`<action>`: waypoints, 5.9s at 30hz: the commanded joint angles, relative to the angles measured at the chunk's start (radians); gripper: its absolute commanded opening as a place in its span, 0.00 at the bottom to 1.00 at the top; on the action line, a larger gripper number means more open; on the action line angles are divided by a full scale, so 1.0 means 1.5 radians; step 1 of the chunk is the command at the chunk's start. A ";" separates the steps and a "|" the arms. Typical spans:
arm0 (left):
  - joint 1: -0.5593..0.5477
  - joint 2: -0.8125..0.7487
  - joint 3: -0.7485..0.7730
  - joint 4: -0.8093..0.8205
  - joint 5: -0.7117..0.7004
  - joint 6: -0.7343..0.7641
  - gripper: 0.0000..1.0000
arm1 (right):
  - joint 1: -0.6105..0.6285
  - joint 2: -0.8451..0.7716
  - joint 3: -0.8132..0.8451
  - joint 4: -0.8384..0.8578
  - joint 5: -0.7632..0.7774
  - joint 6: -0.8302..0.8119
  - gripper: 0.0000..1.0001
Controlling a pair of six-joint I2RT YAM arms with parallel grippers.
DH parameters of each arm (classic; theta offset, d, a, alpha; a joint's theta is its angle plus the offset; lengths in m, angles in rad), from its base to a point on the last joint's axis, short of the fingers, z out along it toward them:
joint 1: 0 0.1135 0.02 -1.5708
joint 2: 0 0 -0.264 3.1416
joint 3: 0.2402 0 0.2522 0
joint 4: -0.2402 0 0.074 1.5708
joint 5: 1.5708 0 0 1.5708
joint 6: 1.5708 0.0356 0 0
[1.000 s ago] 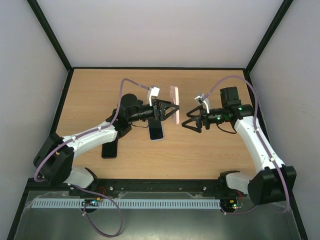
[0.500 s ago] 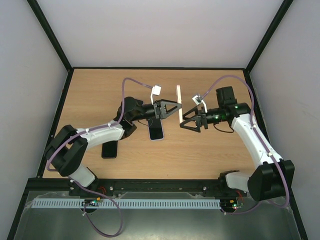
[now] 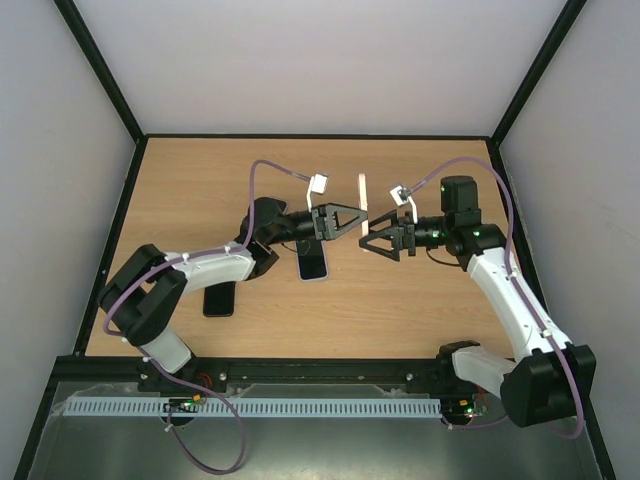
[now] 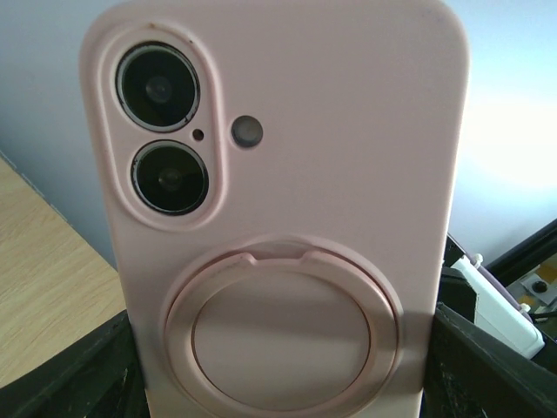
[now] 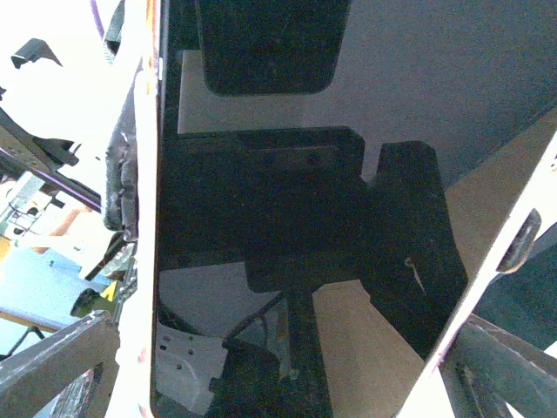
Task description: Take the phone out of the phone case
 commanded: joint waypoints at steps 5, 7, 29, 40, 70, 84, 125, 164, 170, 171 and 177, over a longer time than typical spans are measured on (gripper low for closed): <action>-0.009 0.017 0.024 0.094 -0.004 -0.006 0.22 | 0.008 -0.032 -0.008 0.045 0.001 0.044 0.80; -0.009 0.017 0.023 0.091 -0.005 -0.005 0.28 | 0.008 -0.034 -0.012 0.044 0.013 0.044 0.73; -0.077 -0.008 0.196 -0.573 -0.359 0.236 0.79 | 0.011 -0.102 -0.004 -0.055 0.528 -0.128 0.54; -0.080 0.056 0.251 -0.542 -0.330 0.213 0.59 | 0.016 -0.109 -0.002 -0.073 0.620 -0.190 0.54; -0.019 0.036 0.195 -0.400 -0.138 0.203 0.03 | 0.018 -0.072 0.044 -0.167 0.552 -0.169 1.00; 0.047 -0.249 -0.003 -0.478 0.093 0.431 0.03 | 0.017 -0.082 0.068 -0.332 0.224 -0.386 0.92; -0.019 -0.105 0.087 -0.278 0.241 0.230 0.03 | 0.026 -0.155 0.026 -0.535 0.184 -0.787 0.25; -0.011 -0.094 0.107 -0.351 0.264 0.278 0.03 | 0.026 -0.120 0.044 -0.553 0.162 -0.788 0.21; -0.010 -0.079 0.120 -0.316 0.282 0.197 0.03 | 0.026 -0.116 0.041 -0.534 0.188 -0.827 0.15; -0.011 -0.076 0.123 -0.310 0.287 0.180 0.03 | 0.026 -0.117 0.040 -0.522 0.194 -0.824 0.14; -0.018 -0.083 0.114 -0.275 0.305 0.117 0.03 | 0.026 -0.113 0.049 -0.442 0.210 -0.761 0.12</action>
